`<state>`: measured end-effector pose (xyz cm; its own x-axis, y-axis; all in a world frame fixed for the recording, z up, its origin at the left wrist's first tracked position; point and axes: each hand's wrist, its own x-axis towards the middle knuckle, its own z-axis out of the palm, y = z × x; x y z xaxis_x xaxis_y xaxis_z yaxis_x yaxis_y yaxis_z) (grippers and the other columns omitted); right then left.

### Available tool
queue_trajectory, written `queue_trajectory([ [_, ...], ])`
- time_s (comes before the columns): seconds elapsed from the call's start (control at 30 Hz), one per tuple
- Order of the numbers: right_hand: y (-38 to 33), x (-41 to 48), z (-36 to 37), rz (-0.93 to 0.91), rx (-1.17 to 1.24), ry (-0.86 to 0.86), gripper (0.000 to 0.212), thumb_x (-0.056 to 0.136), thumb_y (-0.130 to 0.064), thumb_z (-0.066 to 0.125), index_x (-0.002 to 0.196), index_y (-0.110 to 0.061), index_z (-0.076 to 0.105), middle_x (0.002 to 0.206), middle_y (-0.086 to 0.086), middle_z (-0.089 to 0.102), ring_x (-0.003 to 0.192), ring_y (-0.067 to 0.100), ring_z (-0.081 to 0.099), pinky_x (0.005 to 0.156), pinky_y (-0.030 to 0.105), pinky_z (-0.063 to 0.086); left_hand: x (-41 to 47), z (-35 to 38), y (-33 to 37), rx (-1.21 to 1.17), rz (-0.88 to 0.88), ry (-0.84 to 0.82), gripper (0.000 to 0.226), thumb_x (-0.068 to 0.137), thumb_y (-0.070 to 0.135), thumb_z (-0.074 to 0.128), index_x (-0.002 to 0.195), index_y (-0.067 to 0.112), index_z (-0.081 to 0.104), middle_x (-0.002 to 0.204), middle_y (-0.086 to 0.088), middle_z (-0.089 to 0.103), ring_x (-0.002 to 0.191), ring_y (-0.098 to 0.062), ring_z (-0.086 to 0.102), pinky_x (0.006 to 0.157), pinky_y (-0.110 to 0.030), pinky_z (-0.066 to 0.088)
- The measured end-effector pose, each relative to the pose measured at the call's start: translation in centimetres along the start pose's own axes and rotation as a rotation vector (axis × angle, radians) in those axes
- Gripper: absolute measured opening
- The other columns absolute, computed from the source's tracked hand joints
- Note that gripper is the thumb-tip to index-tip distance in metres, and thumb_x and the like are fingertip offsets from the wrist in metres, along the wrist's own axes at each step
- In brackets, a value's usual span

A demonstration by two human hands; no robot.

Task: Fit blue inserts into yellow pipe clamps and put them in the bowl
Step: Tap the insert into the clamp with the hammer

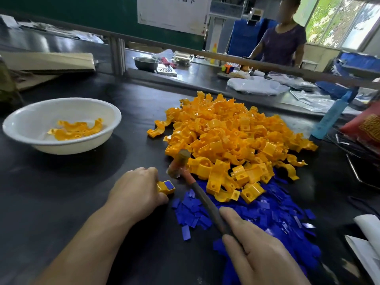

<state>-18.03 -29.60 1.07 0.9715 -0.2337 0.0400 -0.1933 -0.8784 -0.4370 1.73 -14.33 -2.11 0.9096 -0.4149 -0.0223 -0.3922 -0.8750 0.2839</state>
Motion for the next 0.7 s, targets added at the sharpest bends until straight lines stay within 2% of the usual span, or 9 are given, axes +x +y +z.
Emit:
queue_trajectory([
  [0.1, -0.4, 0.4, 0.7, 0.018, -0.075, -0.042, 0.053, 0.1, -0.043, 0.032, 0.143, -0.053, 0.004, 0.129, -0.019, 0.045, 0.119, 0.0, 0.045, 0.098, 0.018, 0.038, 0.1, 0.0, 0.1, -0.003, -0.007, 0.001, 0.037, 0.07, 0.057, 0.074, 0.089, 0.03, 0.055, 0.087, 0.009, 0.053, 0.084, -0.015, 0.055, 0.07, -0.034, 0.05],
  [0.23, 0.2, 1.0, -0.4, -0.013, -0.051, -0.067, 0.05, 0.1, -0.042, 0.035, 0.143, -0.051, 0.012, 0.125, -0.02, 0.048, 0.115, 0.003, 0.049, 0.097, 0.021, 0.039, 0.1, 0.0, 0.0, -0.009, -0.019, -0.015, 0.038, 0.07, 0.057, 0.075, 0.089, 0.031, 0.054, 0.086, 0.009, 0.052, 0.082, -0.013, 0.054, 0.07, -0.034, 0.051],
  [0.37, 0.1, 0.8, -0.7, -0.069, -0.027, 0.088, 0.05, 0.096, -0.043, 0.043, 0.138, -0.055, 0.018, 0.115, -0.021, 0.054, 0.105, -0.001, 0.053, 0.086, 0.011, 0.042, 0.2, 0.2, -0.1, -0.016, -0.014, -0.017, 0.04, 0.071, 0.057, 0.074, 0.094, 0.03, 0.055, 0.089, 0.009, 0.052, 0.087, -0.015, 0.054, 0.071, -0.032, 0.05],
  [0.43, -0.3, 1.1, -0.1, -0.09, -0.049, 0.141, 0.054, 0.096, -0.043, 0.041, 0.141, -0.054, 0.014, 0.115, -0.021, 0.053, 0.103, 0.0, 0.054, 0.087, 0.013, 0.043, 0.2, 0.2, -0.1, -0.024, -0.021, -0.026, 0.039, 0.072, 0.056, 0.074, 0.093, 0.03, 0.055, 0.089, 0.009, 0.052, 0.086, -0.014, 0.054, 0.071, -0.032, 0.051],
  [0.57, -1.2, 2.2, 0.3, -0.057, -0.113, -0.057, 0.047, 0.101, -0.038, 0.033, 0.143, -0.044, 0.012, 0.126, -0.014, 0.049, 0.114, 0.005, 0.051, 0.097, 0.024, 0.042, 0.2, 0.2, 0.1, -0.035, -0.02, -0.022, 0.036, 0.072, 0.055, 0.073, 0.09, 0.032, 0.053, 0.087, 0.01, 0.051, 0.082, -0.012, 0.053, 0.07, -0.031, 0.051],
  [0.63, -0.7, 2.5, -0.6, -0.031, -0.092, -0.07, 0.042, 0.1, -0.038, 0.037, 0.137, -0.047, 0.021, 0.121, -0.016, 0.054, 0.111, 0.002, 0.052, 0.094, 0.019, 0.042, 0.1, 0.1, 0.0, -0.027, -0.015, -0.009, 0.037, 0.072, 0.056, 0.073, 0.092, 0.031, 0.054, 0.087, 0.01, 0.05, 0.084, -0.013, 0.053, 0.07, -0.032, 0.05],
  [0.7, -0.4, 2.0, -1.6, -0.012, -0.025, -0.039, 0.038, 0.097, -0.038, 0.046, 0.128, -0.053, 0.031, 0.104, -0.022, 0.059, 0.1, -0.006, 0.054, 0.082, 0.011, 0.044, 0.1, 0.0, 0.0, -0.011, -0.008, -0.009, 0.039, 0.073, 0.056, 0.073, 0.095, 0.029, 0.055, 0.089, 0.009, 0.051, 0.087, -0.015, 0.054, 0.071, -0.033, 0.051],
])
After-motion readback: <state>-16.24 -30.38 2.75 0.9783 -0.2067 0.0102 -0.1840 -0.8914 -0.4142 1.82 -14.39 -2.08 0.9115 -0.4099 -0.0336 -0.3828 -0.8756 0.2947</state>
